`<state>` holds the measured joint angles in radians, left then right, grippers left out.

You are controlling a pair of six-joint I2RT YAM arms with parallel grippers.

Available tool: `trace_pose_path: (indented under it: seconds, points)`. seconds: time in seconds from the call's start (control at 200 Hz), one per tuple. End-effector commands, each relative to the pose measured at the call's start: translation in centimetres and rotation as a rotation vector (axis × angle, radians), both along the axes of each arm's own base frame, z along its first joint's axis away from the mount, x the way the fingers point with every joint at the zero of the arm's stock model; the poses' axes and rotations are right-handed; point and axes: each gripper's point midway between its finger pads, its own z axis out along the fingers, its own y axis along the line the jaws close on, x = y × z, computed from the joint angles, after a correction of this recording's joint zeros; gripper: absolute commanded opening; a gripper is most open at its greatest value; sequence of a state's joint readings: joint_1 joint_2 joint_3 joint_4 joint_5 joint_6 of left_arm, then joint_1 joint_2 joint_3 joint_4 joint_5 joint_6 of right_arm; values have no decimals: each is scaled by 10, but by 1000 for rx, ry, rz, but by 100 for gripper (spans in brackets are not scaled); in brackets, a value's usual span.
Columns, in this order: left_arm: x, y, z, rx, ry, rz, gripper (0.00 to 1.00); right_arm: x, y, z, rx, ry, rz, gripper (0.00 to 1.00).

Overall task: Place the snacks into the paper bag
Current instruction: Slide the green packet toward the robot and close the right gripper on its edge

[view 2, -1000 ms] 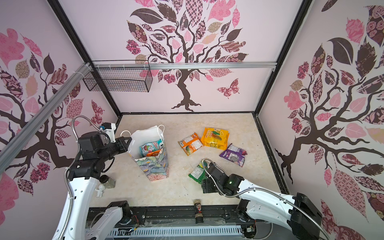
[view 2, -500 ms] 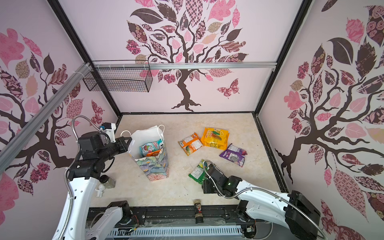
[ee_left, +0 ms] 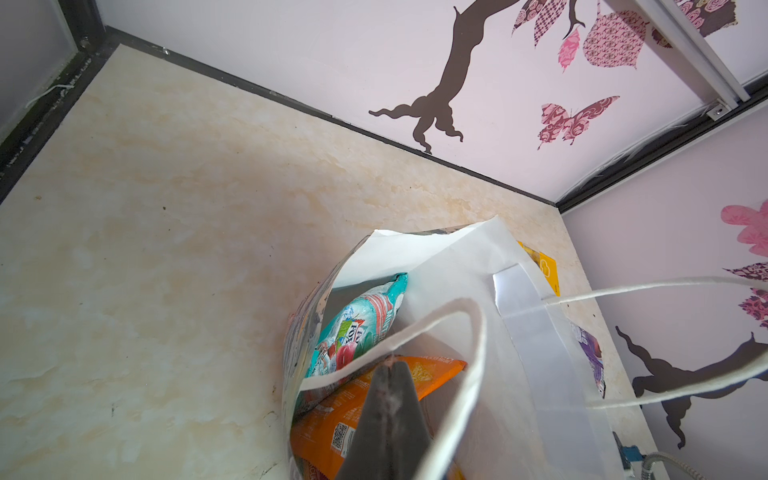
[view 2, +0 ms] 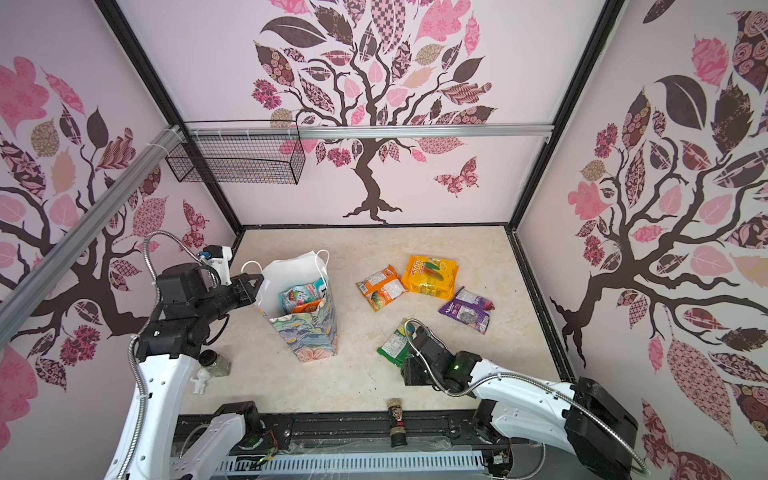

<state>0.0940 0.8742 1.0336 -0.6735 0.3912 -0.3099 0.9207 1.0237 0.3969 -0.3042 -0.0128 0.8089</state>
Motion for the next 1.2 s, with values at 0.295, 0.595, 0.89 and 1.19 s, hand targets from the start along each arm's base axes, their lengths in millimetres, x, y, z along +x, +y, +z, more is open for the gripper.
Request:
trace_pose_path:
  seconds: [0.295,0.595,0.89,1.19]
  points:
    - [0,2,-5,10,-1,0,3,-2,-3,-7,8,-8,-6,53]
    - [0,2,-4,11,-4,0,2,0,0,-11,5,-6,-2,45]
    - [0,2,-4,13,-3,1,2,1,0,-10,8,-12,-6,31]
    - [0,2,-4,12,-5,-1,3,3,0,-5,14,-29,-13,14]
